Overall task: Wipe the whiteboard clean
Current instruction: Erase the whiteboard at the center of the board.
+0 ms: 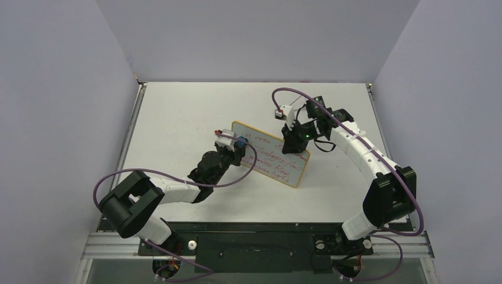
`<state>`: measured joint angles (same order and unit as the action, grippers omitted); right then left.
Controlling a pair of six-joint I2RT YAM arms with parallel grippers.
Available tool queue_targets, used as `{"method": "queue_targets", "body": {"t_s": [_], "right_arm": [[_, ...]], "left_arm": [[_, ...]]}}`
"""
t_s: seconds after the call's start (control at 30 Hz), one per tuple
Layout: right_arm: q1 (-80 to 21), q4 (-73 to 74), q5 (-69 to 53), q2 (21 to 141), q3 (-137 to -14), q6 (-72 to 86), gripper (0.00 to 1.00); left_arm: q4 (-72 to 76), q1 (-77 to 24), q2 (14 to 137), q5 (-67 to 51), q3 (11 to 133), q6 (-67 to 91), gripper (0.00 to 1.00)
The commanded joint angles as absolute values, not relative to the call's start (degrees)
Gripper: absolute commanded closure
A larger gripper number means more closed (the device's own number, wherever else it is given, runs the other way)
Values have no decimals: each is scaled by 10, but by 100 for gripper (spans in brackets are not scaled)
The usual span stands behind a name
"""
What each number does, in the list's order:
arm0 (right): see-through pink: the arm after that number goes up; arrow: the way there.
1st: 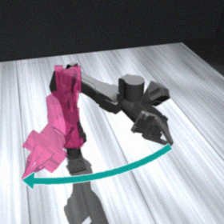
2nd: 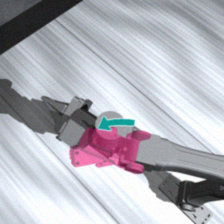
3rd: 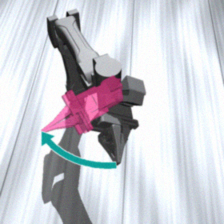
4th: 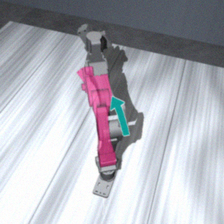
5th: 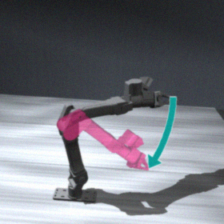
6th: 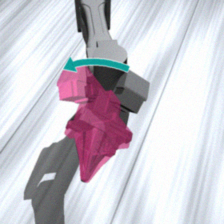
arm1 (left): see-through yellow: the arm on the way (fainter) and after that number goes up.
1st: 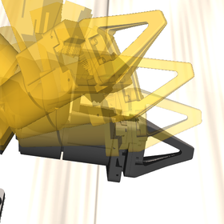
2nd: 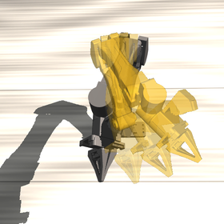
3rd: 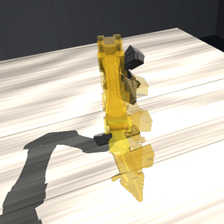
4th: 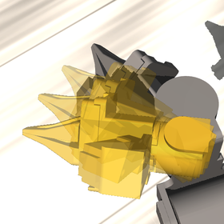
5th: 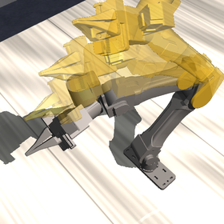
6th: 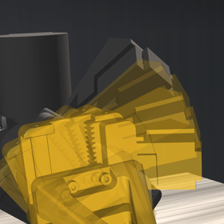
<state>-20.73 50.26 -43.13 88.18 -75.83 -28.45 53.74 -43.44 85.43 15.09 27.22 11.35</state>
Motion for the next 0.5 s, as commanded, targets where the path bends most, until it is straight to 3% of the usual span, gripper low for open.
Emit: {"method": "queue_targets", "body": {"t_s": [0.0,0.47], "right_arm": [[-214,511,-426,893,-750,-326,100],[-214,512,-425,893,-750,-326,100]], "left_arm": [[561,-436,851,147,290,117,100],[511,-437,816,134,361,92,100]]}}
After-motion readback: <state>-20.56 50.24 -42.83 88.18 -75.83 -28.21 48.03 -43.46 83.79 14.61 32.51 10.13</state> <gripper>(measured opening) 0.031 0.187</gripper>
